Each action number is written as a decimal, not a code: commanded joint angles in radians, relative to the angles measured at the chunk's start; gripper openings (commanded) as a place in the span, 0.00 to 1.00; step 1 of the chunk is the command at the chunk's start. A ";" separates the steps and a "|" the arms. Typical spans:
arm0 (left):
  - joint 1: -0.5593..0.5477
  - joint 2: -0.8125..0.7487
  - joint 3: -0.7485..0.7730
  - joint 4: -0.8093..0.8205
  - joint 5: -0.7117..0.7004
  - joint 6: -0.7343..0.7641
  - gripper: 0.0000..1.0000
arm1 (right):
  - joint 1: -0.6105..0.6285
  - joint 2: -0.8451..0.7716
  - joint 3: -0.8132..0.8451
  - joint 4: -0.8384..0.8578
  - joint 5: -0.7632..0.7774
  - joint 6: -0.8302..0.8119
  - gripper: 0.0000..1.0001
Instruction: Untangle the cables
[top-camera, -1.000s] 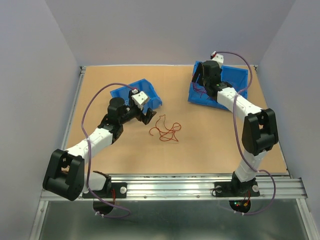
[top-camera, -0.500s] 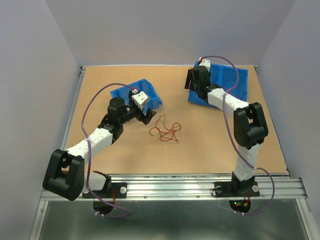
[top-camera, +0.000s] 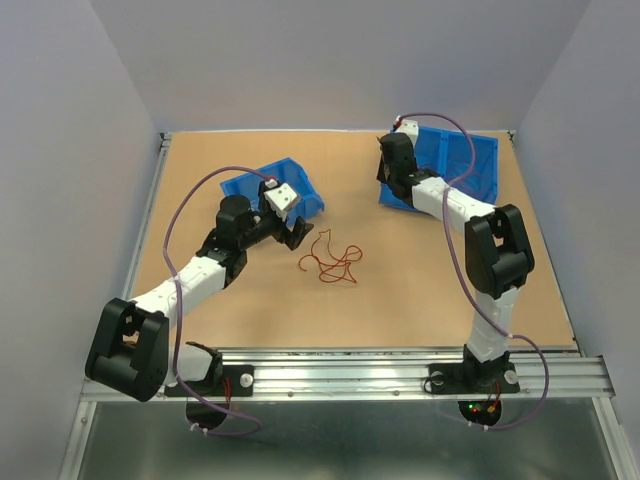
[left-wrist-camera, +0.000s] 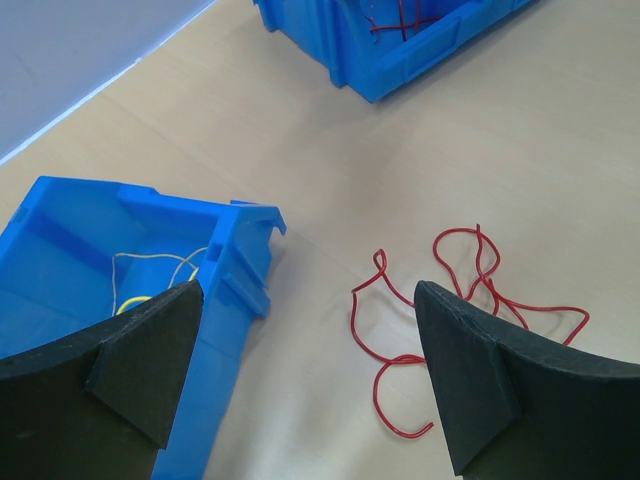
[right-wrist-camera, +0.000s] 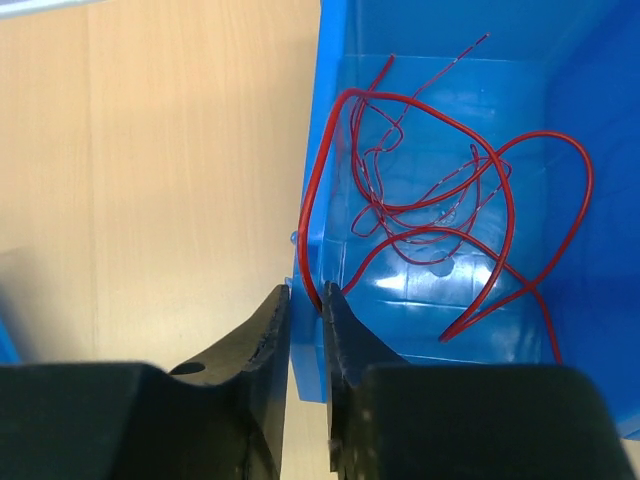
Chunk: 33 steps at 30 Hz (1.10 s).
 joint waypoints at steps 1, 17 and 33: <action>-0.007 -0.007 0.050 0.027 -0.001 0.014 0.98 | -0.001 -0.035 0.065 0.026 0.036 0.006 0.18; -0.009 -0.002 0.053 0.024 -0.003 0.015 0.98 | -0.001 -0.025 0.109 0.030 0.042 -0.004 0.39; -0.012 0.001 0.058 0.016 -0.004 0.020 0.98 | -0.028 -0.019 0.091 0.027 0.034 0.022 0.06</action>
